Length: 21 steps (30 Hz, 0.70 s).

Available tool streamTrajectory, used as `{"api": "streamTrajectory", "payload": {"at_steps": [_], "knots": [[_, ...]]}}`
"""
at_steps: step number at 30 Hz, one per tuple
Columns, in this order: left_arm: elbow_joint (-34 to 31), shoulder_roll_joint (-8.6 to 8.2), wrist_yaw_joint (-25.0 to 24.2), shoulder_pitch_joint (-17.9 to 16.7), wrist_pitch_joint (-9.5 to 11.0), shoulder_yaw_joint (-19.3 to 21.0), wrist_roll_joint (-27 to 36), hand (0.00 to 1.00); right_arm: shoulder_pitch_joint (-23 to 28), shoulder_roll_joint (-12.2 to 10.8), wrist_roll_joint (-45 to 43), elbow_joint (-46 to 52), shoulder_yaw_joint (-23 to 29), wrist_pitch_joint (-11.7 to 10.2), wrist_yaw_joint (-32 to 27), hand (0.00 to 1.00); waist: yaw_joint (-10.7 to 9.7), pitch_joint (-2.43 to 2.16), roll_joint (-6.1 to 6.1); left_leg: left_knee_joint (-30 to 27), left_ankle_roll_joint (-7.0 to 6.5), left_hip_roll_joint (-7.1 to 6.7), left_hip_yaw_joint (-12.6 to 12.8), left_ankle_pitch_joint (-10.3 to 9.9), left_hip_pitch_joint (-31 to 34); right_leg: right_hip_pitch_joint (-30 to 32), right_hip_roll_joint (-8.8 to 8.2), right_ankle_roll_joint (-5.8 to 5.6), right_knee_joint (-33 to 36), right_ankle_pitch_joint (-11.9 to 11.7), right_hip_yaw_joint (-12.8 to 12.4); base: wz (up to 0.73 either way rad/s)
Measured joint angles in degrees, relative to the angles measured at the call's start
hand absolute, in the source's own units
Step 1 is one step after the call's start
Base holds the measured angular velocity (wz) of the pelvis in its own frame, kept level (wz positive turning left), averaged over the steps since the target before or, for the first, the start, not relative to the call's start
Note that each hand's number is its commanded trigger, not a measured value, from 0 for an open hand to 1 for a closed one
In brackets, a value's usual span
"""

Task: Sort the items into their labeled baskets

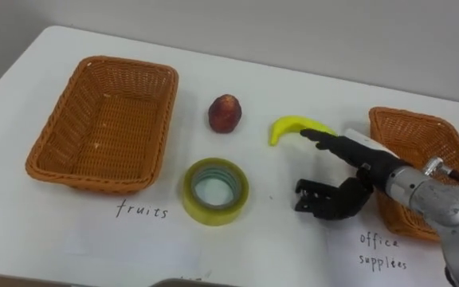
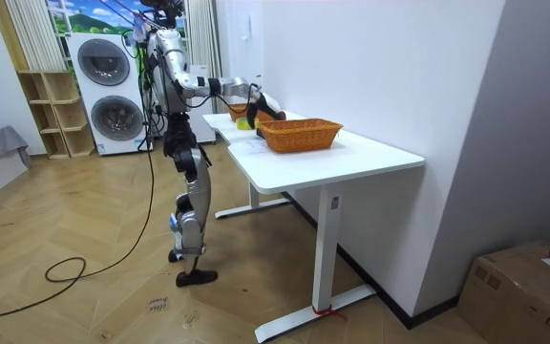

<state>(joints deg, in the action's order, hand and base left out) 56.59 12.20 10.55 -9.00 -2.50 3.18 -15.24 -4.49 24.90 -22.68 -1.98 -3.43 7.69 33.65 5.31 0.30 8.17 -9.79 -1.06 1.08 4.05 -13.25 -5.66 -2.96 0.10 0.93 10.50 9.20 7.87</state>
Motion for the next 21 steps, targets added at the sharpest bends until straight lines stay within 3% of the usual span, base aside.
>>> {"api": "streamTrajectory", "payload": {"at_steps": [21], "knots": [[0.2,0.01,-0.1,-0.1,-0.4,0.0,0.0,0.00,2.3,-1.4,-6.0,-1.9,0.0,1.2,2.2,0.00,-0.1,0.06,-0.09,0.1,0.02,-0.10,0.0,0.0,0.1,-0.1,-0.04,0.00,0.0,0.0,0.0,0.00]]}}
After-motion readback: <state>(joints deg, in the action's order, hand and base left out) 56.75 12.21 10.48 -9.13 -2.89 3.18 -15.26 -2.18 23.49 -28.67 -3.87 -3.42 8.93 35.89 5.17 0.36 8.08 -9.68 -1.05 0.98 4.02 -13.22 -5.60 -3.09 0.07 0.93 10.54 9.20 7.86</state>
